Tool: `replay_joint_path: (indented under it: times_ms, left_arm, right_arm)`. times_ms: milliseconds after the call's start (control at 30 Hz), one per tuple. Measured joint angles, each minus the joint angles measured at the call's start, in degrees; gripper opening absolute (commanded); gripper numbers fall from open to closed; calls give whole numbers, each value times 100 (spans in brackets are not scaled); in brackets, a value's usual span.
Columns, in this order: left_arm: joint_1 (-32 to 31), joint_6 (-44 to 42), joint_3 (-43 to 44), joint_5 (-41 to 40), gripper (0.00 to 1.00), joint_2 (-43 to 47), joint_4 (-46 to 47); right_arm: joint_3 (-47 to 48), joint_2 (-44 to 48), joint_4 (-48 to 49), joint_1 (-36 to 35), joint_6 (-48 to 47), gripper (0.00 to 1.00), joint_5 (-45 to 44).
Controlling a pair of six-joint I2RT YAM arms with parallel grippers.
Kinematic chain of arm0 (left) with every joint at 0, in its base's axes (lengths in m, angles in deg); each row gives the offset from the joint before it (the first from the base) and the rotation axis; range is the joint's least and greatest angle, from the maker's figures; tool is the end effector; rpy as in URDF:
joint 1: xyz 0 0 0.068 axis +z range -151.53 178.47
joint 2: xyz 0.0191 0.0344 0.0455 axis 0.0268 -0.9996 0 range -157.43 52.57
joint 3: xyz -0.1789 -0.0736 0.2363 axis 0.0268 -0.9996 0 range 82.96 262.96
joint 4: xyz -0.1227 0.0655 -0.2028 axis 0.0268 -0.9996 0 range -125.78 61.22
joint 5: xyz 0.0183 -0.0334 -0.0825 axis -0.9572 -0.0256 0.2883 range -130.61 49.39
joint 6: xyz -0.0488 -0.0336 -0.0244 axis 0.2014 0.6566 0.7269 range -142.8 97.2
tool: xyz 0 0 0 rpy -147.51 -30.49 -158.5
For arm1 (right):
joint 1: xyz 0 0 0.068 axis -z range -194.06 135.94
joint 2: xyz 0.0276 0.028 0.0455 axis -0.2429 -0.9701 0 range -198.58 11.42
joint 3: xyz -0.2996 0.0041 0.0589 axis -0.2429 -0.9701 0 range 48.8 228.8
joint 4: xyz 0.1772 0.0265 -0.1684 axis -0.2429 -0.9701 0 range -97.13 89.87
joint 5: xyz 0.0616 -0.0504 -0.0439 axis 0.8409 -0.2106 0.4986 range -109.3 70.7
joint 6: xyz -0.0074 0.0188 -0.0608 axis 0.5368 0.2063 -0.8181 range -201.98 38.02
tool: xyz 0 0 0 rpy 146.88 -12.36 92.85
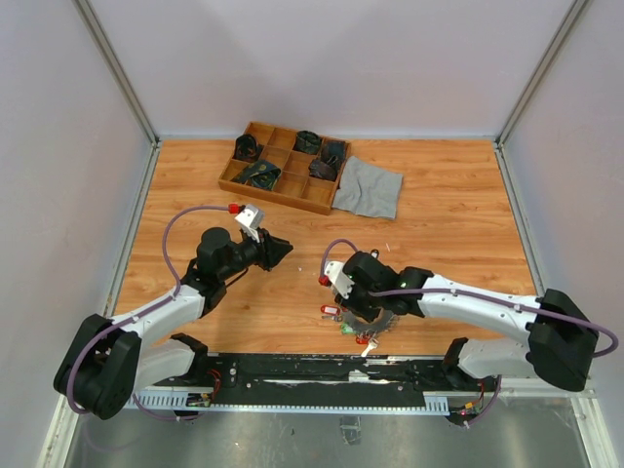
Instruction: Put the keys on the keyring
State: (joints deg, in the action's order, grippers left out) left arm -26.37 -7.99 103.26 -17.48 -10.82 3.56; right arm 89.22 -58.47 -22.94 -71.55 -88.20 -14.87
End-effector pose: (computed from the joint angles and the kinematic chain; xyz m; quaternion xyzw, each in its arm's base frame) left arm 0.1843 -0.1067 0.2450 0.1933 0.7406 -0.3572 0.5353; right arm 0.1159 0.1888 0.2351 -0.5097 0.7966 0.1727 0.2754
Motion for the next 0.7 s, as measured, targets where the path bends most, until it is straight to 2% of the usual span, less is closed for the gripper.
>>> replay_joint_path:
  times_ms: [267, 500, 700]
  left_arm:
    - [0, 0, 0, 4, 24, 0, 0]
    - [0, 2, 0, 7, 24, 0, -2]
    - [0, 2, 0, 11, 24, 0, 0]
  right_arm:
    - [684, -774, -695, -328, 68, 39, -68]
    - [1552, -1545, -1565, -365, 422, 42, -317]
    - [1781, -2070, -2100, -496, 605, 44, -389]
